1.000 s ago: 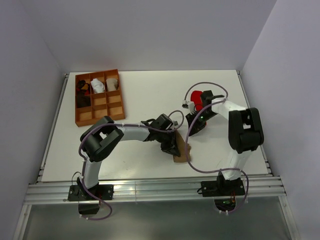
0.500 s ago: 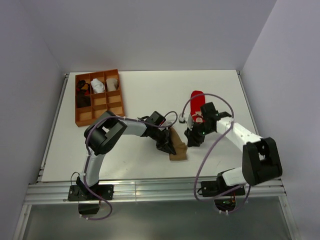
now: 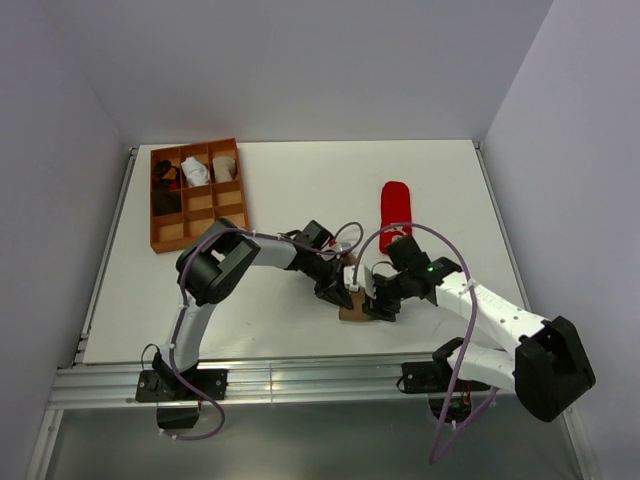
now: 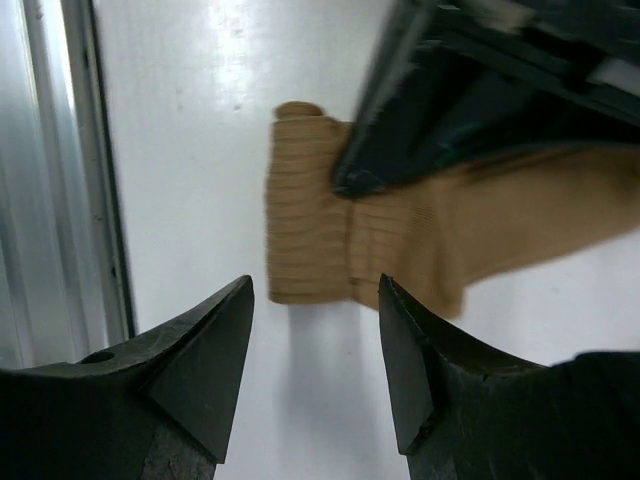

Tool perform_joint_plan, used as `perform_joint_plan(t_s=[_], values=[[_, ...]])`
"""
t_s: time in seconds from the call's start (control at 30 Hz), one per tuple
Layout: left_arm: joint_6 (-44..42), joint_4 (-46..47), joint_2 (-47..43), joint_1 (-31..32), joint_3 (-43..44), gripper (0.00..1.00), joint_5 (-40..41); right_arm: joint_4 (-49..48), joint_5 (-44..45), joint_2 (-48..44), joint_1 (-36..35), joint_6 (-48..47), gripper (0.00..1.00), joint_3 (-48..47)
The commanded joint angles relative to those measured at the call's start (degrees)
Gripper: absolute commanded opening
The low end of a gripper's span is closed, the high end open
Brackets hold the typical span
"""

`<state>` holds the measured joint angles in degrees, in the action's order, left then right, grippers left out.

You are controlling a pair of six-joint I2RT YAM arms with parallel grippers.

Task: Roll the socks
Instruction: Roll the sock at the center of the board.

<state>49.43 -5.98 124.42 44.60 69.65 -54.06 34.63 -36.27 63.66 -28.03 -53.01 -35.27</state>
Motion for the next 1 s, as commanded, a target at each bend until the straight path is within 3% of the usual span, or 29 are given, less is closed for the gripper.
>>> perform_joint_plan(t_s=[0.0,0.2,0.63,0.83,0.97], values=[[-3.02,-6.85,4.69,-0.21,-0.92,0.0,4.93,-3.6,2.43,-1.96,-3.78,-0.51,0.61,2.3],[-4.6,-8.61,5.92,-0.65,-0.04,0.0,4.84,-6.94,6.2,-4.59,-7.91,0.8,0.62,4.68],[-6.71,-11.42,6.27,-1.09,2.07,0.0,4.4,-13.44,9.9,1.2,-12.92,1.69,0.57,7.05],[-8.2,-12.48,6.1,-1.27,2.86,0.0,3.97,-15.99,11.13,6.56,-13.54,2.74,0.45,6.79],[-10.49,-14.85,5.22,-1.27,4.44,0.0,4.75,-15.74,12.36,8.76,-13.36,4.06,0.24,5.12]])
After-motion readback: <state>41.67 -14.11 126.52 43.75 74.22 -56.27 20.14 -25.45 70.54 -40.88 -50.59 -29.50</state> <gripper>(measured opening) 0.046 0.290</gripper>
